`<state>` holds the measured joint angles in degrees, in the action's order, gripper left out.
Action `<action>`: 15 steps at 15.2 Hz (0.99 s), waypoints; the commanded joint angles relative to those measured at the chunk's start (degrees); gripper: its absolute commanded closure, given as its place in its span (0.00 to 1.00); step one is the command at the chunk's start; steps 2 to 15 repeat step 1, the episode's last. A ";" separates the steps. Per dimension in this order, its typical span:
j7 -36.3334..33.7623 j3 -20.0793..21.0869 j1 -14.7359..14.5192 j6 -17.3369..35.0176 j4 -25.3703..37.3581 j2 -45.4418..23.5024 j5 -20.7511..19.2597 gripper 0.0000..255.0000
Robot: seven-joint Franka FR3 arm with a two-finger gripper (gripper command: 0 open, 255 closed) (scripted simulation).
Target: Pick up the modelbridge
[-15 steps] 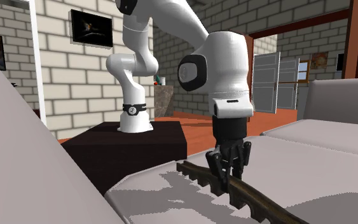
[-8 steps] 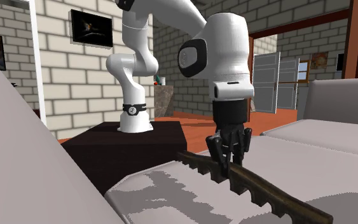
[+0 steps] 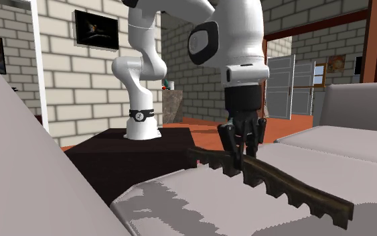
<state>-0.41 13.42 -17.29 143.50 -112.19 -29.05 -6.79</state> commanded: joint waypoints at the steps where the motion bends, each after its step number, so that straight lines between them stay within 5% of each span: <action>1: 0.11 0.08 0.11 -0.38 0.00 0.40 0.12 1.00; 15: 0.11 0.08 0.11 -0.38 0.00 0.40 0.12 1.00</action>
